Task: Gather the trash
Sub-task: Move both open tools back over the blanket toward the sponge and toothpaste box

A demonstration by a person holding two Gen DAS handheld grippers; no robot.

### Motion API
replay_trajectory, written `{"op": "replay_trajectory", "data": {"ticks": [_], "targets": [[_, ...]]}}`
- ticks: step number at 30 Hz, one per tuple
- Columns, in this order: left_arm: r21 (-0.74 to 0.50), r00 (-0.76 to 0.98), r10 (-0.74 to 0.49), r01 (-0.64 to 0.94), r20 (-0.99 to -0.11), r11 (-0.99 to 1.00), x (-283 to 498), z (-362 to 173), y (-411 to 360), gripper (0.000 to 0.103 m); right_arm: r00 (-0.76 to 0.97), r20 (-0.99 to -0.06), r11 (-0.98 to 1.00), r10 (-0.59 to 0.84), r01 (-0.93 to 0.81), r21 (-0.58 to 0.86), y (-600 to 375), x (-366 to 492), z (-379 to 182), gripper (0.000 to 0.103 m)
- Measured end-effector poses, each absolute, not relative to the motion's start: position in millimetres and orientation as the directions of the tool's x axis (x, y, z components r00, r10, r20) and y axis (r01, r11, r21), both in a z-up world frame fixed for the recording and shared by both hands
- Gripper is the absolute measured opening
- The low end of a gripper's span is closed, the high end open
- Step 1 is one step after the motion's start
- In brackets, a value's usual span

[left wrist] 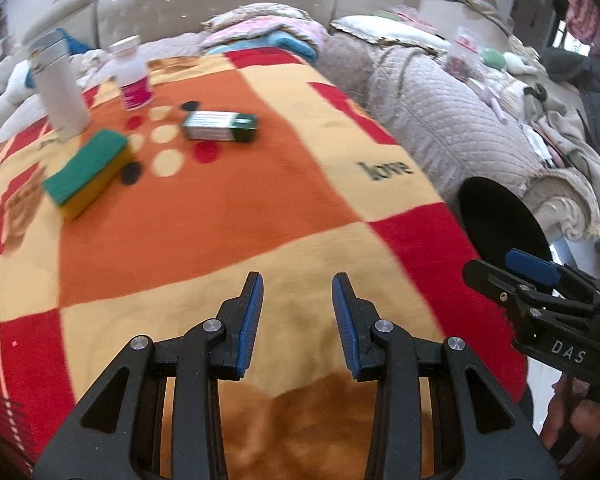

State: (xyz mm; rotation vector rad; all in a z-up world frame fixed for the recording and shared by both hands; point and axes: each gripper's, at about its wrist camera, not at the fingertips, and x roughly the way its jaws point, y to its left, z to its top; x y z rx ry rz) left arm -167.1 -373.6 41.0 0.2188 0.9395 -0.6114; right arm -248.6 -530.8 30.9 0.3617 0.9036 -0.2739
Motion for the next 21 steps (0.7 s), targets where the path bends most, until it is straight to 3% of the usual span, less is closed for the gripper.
{"op": "replay_trajectory", "data": {"ticks": [21], "targets": [[-0.052,0.532,-0.284,0.409,-0.798,0.911,-129,45,-259,0.034,0.579,-0.815,0.973,0.016,0.178,0.145,-427,-187,32,0.078]]}}
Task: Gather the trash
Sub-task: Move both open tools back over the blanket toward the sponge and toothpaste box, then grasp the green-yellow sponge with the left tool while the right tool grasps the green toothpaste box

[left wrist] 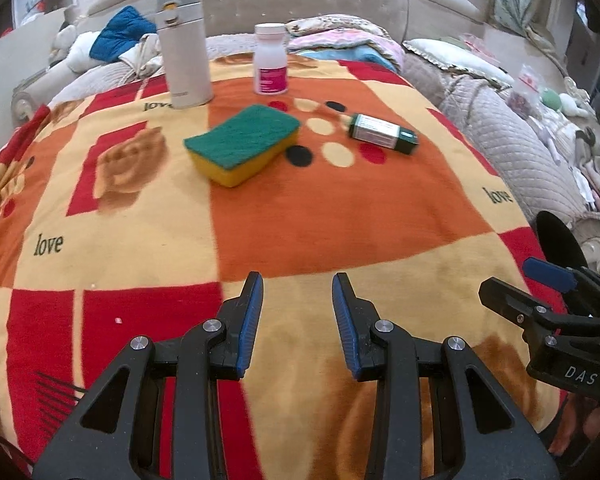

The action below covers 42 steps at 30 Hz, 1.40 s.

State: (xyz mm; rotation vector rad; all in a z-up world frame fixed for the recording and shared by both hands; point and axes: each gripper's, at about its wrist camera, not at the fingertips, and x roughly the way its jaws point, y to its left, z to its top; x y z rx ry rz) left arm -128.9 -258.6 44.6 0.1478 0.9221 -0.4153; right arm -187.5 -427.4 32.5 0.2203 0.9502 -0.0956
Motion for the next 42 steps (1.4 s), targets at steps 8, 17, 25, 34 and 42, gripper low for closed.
{"op": "replay_trajectory", "data": {"ticks": [8,17,25,34,42], "targets": [[-0.054,0.524,-0.265,0.384,-0.81,0.922,-113,39,-242,0.034,0.559,-0.828,0.982,0.039,0.132,0.135,-410,-168,27,0.078],[-0.08,0.518,-0.27,0.359,-0.812,0.93,-82,46,-224,0.034,0.547,-0.835,0.987,0.053,0.098,0.128,-402,-142,25,0.078],[-0.133,0.471,-0.323,0.392,-0.821,0.91,-47,57,-227,0.052,0.561,-0.828,0.996,-0.002,0.073,0.047,-430,-88,39,0.078],[-0.117,0.44,-0.353,0.478,-0.826,0.871,-2,62,-246,0.06,0.553,-0.833,0.999,0.014,-0.032,-0.005,-445,-27,33,0.078],[-0.046,0.436,-0.334,0.55,-0.836,0.834,22,52,-260,0.06,0.553,-0.833,0.988,-0.014,-0.118,-0.094,-439,-2,25,0.078]]}}
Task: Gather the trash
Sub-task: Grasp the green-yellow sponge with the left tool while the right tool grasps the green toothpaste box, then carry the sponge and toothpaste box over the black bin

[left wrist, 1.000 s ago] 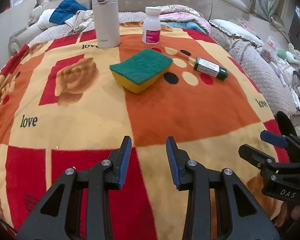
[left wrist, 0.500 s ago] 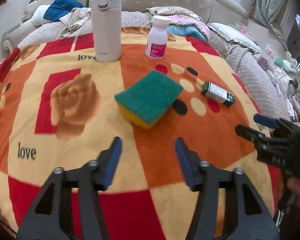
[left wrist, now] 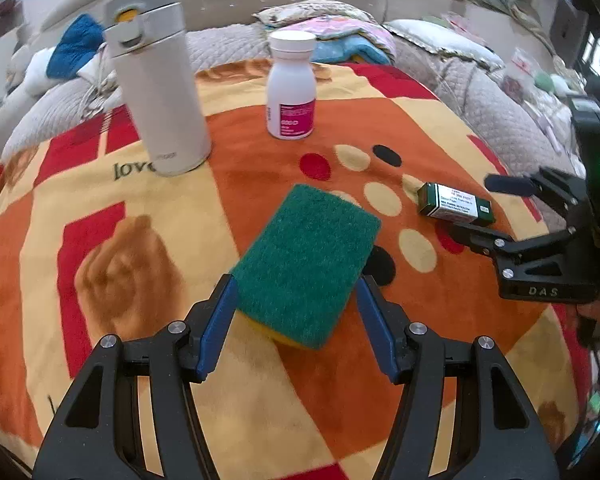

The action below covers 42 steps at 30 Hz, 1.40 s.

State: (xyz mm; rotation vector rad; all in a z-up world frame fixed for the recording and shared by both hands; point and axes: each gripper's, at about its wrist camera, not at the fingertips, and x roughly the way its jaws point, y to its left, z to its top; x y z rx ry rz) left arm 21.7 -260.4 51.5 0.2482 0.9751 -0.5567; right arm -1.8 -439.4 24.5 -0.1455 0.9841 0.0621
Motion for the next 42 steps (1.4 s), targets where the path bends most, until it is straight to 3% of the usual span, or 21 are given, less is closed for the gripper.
{"op": "replay_trajectory", "data": {"ticks": [14,22,23,25,26,27,29,36,42], "targets": [[-0.095,0.365,-0.387,0.613,-0.846,0.785,42,42,-267,0.062,0.53,-0.848,0.985,0.023,-0.155,-0.071,-435,8,10,0.078],[0.062,0.419,-0.269,0.627,-0.867,0.777,44,30,-282,0.069,0.545,-0.837,0.987,0.036,-0.149,-0.054,-430,9,9,0.078],[0.036,0.416,-0.29,0.62,-0.862,0.783,46,32,-279,0.069,0.552,-0.833,0.988,0.038,-0.146,-0.052,-431,8,10,0.074],[-0.033,0.398,-0.336,0.603,-0.854,0.797,50,35,-271,0.068,0.562,-0.826,0.99,0.045,-0.137,-0.04,-432,8,11,0.056],[-0.082,0.388,-0.368,0.587,-0.845,0.806,54,36,-265,0.067,0.563,-0.825,0.991,0.049,-0.132,-0.031,-432,8,12,0.048],[-0.104,0.389,-0.381,0.574,-0.839,0.812,55,37,-261,0.054,0.568,-0.821,0.992,0.057,-0.123,-0.016,-433,6,13,0.045],[-0.144,0.384,-0.403,0.55,-0.831,0.822,58,40,-254,0.048,0.571,-0.818,0.993,0.067,-0.119,-0.001,-434,4,13,0.032],[-0.139,0.438,-0.397,0.512,-0.807,0.848,36,57,-246,0.027,0.589,-0.8,0.993,0.117,-0.094,0.076,-435,-16,24,0.022],[-0.186,0.42,-0.413,0.483,-0.809,0.856,13,65,-237,0.022,0.602,-0.786,0.99,0.137,-0.071,0.118,-435,-41,34,0.022]]}}
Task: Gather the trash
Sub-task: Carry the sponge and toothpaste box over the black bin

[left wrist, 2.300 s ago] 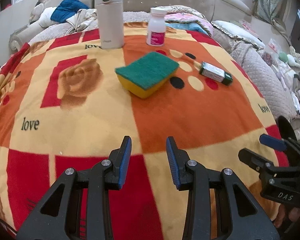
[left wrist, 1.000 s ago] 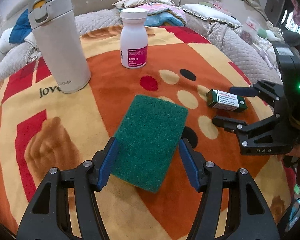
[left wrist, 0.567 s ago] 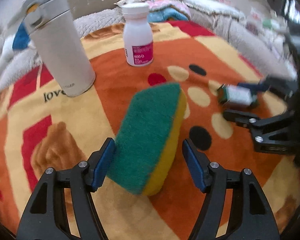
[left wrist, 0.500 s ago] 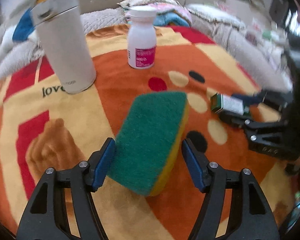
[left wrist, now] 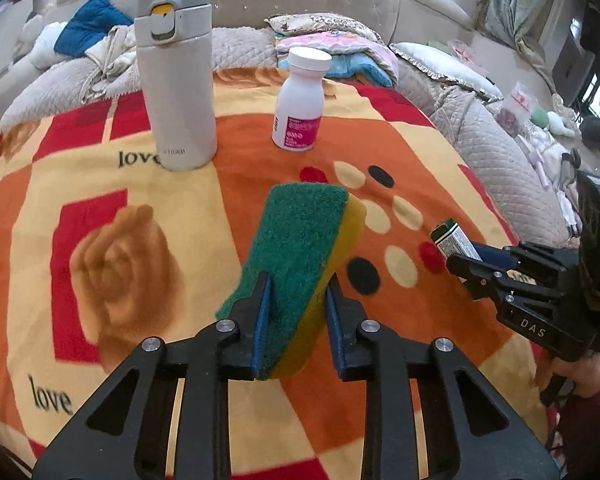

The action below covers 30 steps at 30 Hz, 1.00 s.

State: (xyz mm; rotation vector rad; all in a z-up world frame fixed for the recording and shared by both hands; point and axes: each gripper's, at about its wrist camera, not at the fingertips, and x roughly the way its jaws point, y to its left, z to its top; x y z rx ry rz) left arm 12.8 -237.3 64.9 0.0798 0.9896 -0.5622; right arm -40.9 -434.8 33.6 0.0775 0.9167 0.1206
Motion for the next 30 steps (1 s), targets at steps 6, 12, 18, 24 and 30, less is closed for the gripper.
{"op": "replay_trajectory", "data": {"ticks": [6,12,18,24,30], "targets": [[-0.229,0.395,-0.458,0.504,-0.796,0.833,-22,80,-239,0.021,0.629,-0.763,0.988,0.15,-0.063,0.142,-433,-74,51,0.022],[-0.23,0.393,-0.474,0.526,-0.788,0.819,-63,89,-253,0.021,0.645,-0.753,0.989,0.131,-0.036,0.142,-433,-110,58,0.022],[-0.199,0.41,-0.47,0.55,-0.782,0.811,-97,93,-279,0.021,0.657,-0.747,0.991,0.1,0.003,0.135,-443,-146,63,0.022],[-0.182,0.402,-0.485,0.594,-0.777,0.783,-127,95,-313,0.021,0.668,-0.743,0.989,0.048,0.071,0.128,-467,-183,67,0.022],[-0.176,0.375,-0.506,0.642,-0.776,0.746,-150,94,-350,0.021,0.668,-0.744,0.981,-0.01,0.152,0.123,-499,-217,67,0.022]]}}
